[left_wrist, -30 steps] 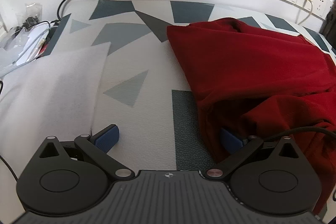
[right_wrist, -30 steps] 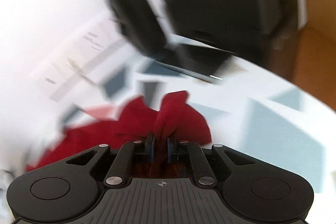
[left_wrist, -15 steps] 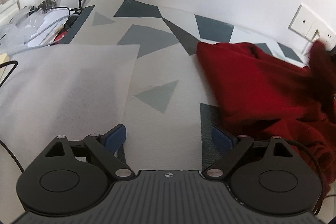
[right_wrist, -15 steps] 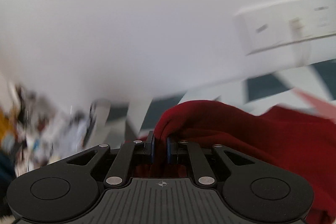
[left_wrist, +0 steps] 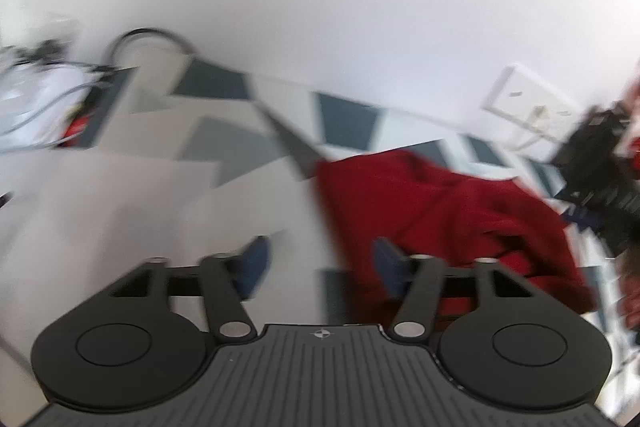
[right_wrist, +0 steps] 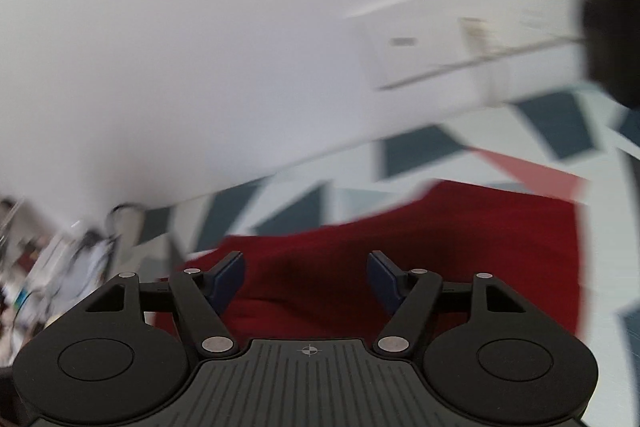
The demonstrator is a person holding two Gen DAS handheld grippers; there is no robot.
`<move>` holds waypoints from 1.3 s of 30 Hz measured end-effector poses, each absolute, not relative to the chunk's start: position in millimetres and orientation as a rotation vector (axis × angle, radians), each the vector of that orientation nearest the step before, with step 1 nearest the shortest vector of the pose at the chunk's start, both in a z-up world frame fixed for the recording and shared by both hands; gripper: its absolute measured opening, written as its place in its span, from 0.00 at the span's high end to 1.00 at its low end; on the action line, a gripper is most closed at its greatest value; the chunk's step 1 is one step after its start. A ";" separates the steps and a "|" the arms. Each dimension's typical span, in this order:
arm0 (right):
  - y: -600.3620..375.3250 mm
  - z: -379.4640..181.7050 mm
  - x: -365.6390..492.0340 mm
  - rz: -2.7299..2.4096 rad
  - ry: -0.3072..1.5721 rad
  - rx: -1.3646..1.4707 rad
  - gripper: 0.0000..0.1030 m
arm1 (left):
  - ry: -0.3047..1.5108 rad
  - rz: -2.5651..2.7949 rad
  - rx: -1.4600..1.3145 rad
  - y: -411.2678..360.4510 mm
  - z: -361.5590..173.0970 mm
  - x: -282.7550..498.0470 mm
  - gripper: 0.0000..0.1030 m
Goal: Fold clothes
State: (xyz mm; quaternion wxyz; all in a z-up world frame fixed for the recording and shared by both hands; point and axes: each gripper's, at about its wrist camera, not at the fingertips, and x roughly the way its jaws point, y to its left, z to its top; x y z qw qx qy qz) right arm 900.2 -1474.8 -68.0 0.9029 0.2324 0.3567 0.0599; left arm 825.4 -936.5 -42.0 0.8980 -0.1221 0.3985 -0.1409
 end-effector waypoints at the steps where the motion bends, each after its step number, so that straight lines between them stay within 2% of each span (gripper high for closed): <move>1: -1483.3 -73.2 892.3 0.096 0.743 0.470 0.39 | 0.837 -0.335 -0.262 -942.0 -37.7 831.3 0.51; 11: -1496.3 -107.2 844.9 0.026 0.778 0.346 0.40 | 1.128 -0.534 -0.653 -996.0 -55.9 884.4 0.50; 13: -1493.2 -107.6 844.3 0.036 0.771 0.319 0.40 | 1.170 -0.516 -0.678 -1002.8 -61.1 888.4 0.45; 20: -1482.0 -111.5 848.4 0.060 0.766 0.235 0.40 | 1.268 -0.476 -0.738 -1021.9 -77.1 896.0 0.41; 27: -1466.8 -114.9 856.6 0.089 0.785 0.140 0.40 | 1.301 -0.400 -0.653 -1035.1 -84.8 898.8 0.40; 28: -1464.4 -115.2 858.0 0.094 0.788 0.125 0.40 | 1.293 -0.398 -0.644 -1035.4 -84.2 898.0 0.44; 29: -1461.8 -114.7 858.5 0.099 0.790 0.105 0.41 | 1.273 -0.398 -0.621 -1035.7 -81.4 896.9 0.53; 30: -1459.2 -113.1 858.0 0.107 0.788 0.086 0.41 | 1.253 -0.399 -0.599 -1035.7 -78.4 896.0 0.76; 31: -1456.6 -111.3 857.4 0.117 0.784 0.070 0.41 | 1.229 -0.401 -0.577 -1034.7 -74.6 895.5 0.93; 35: -1446.8 -107.2 854.8 0.155 0.778 0.019 0.39 | 1.103 -0.402 -0.575 -1018.6 -53.9 896.5 0.97; 37: -1442.8 -110.1 857.4 0.152 0.794 -0.016 0.45 | 1.040 -0.403 -0.547 -1009.0 -40.6 900.1 0.97; 38: -1441.7 -111.7 859.0 0.146 0.803 -0.028 0.62 | 1.017 -0.395 -0.540 -1003.6 -35.3 902.1 0.97; 39: -1441.9 -112.2 860.7 0.141 0.810 -0.025 0.84 | 0.993 -0.387 -0.535 -997.9 -30.1 904.0 0.97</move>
